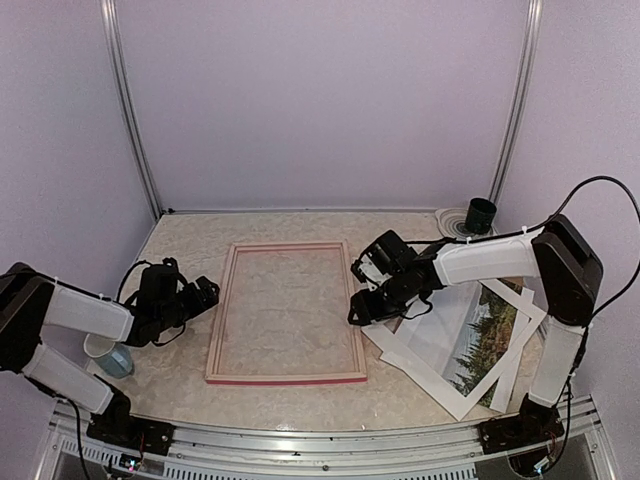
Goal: Put the photo into the frame
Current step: Move the frame body to the center of the board.
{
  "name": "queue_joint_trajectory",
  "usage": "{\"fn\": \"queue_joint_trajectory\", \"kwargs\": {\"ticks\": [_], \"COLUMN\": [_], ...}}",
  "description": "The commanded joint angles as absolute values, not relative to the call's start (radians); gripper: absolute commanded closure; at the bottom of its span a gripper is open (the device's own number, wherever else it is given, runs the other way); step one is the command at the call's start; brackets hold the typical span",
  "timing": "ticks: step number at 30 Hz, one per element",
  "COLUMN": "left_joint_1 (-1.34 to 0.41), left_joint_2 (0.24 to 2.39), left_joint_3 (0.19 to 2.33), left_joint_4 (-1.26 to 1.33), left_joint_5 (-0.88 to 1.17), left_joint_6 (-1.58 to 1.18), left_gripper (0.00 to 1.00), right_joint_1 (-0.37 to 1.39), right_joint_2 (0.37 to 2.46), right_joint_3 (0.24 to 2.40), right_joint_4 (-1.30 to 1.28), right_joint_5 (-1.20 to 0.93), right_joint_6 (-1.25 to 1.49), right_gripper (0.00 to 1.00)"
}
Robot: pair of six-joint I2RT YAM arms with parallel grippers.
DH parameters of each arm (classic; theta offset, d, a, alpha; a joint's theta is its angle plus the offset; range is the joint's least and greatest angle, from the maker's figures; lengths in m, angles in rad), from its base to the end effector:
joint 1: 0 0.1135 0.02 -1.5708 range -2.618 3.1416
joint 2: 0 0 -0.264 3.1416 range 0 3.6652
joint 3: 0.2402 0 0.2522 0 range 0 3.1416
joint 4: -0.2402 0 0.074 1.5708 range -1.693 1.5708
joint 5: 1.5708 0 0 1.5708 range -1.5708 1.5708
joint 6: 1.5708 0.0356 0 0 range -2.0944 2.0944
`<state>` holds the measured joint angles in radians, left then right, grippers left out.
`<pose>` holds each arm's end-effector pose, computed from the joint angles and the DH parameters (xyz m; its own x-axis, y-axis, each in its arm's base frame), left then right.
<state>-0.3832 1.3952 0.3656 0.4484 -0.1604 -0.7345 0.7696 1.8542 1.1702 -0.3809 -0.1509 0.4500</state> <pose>0.2272 -0.0855 0.1345 -0.5423 -0.4947 -0.6791 -0.1592 0.8541 -0.4951 0.2652 0.2644 0.1632 -0.8877 -0.2613 -0.3792 -0.3933 0.8585 0.3292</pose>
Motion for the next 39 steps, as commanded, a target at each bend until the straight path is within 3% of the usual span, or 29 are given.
{"fn": "queue_joint_trajectory", "kwargs": {"ticks": [1,11,23,39], "left_joint_1": [-0.388,-0.388,-0.389,-0.387], "left_joint_2": [1.417,1.411,1.399,1.383], "left_joint_3": [0.397,0.399,0.399,0.397], "left_joint_4": [0.443,0.439,0.427,0.416], "left_joint_5": [-0.138,-0.142,-0.156,-0.174], "left_joint_6": [-0.716,-0.711,-0.713,-0.713], "left_gripper": [0.03,0.03,0.02,0.02], "right_joint_1": [0.787,0.797,0.798,0.797], "right_joint_2": [1.883,1.966,2.026,2.199], "right_joint_3": [1.192,1.263,1.311,1.515], "right_joint_4": [-0.311,-0.314,-0.259,-0.247], "right_joint_5": [-0.204,-0.185,-0.133,-0.084], "right_joint_6": [0.475,0.511,0.619,0.766], "right_gripper": [0.41,0.46,0.68,0.78]}}
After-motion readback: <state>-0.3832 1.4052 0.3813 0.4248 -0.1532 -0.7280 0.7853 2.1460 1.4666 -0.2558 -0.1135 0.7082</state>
